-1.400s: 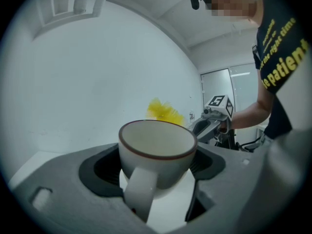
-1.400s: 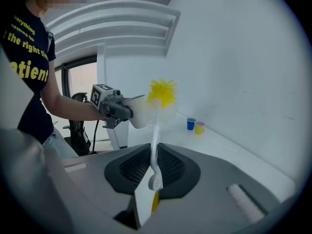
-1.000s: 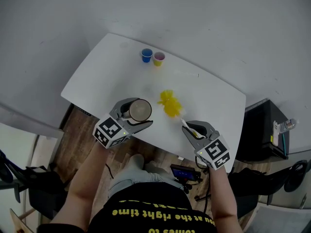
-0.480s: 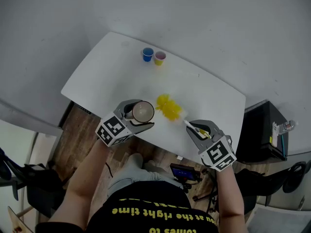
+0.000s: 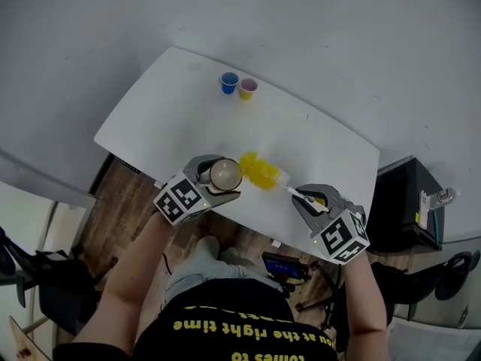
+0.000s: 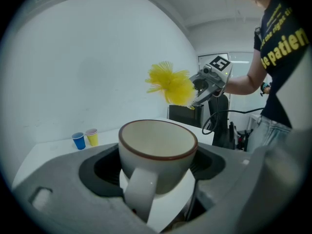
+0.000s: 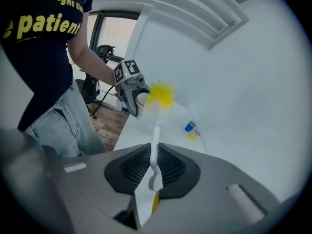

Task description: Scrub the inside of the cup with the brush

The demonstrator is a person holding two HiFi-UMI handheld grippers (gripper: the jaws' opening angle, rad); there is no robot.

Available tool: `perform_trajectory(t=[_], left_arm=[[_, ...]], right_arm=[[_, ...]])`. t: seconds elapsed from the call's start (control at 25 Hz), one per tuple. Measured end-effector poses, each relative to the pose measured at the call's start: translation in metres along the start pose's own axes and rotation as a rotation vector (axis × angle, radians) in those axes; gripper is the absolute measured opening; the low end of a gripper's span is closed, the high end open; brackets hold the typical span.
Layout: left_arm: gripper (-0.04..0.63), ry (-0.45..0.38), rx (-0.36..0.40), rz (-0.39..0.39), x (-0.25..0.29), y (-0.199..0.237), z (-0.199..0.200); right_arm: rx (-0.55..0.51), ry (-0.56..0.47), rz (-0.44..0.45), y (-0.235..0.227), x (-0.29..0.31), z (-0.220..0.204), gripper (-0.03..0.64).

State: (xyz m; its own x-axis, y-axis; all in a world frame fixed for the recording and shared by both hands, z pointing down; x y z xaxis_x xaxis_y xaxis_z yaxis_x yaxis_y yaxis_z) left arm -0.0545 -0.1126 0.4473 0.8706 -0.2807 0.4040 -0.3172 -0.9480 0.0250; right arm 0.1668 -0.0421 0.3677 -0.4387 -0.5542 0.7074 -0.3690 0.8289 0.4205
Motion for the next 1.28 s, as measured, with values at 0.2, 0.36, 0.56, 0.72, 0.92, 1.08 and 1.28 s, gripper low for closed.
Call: perform_trajectory(t=[0.2, 0.36, 0.56, 0.72, 0.92, 1.08, 1.28], left_arm=[[0.411, 0.003, -0.005, -0.024, 0.007, 0.001, -0.001], [0.411, 0.035, -0.005, -0.035, 0.013, 0.0, -0.004], [0.411, 0.072, 0.017, -0.061, 0.02, -0.005, -0.008], [0.41, 0.091, 0.021, -0.082, 0.024, -0.007, -0.009], [0.411, 0.107, 0.019, -0.107, 0.027, -0.011, -0.011], [0.41, 0.133, 0.031, -0.139, 0.033, -0.014, -0.011], [0.411, 0.158, 0.038, -0.158, 0.037, -0.017, -0.012]], right_arm=[[-0.085, 0.055, 0.014, -0.004, 0.005, -0.001, 0.052], [-0.141, 0.09, 0.029, -0.007, 0.008, 0.0, 0.052], [-0.204, 0.125, 0.039, -0.009, 0.01, 0.001, 0.052], [-0.264, 0.152, 0.054, -0.009, 0.013, 0.003, 0.052], [-0.327, 0.185, 0.087, -0.005, 0.017, 0.003, 0.052], [-0.359, 0.201, 0.11, -0.005, 0.019, 0.001, 0.052], [-0.437, 0.241, 0.13, -0.008, 0.022, 0.002, 0.052]])
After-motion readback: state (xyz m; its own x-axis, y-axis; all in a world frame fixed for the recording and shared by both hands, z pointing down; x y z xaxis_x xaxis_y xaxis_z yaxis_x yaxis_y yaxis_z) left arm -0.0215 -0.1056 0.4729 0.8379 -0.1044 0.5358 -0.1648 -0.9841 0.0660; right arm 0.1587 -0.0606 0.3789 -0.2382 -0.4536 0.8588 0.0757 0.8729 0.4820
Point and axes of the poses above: the fingertips, and each gripper's own axes: x forward along the fingers, y to its left, z out of its top, the point moved 8 cm from there along -x, backward along the fingers, and after that the axes turned 2 degrees about -z, right-handed, at the moved point
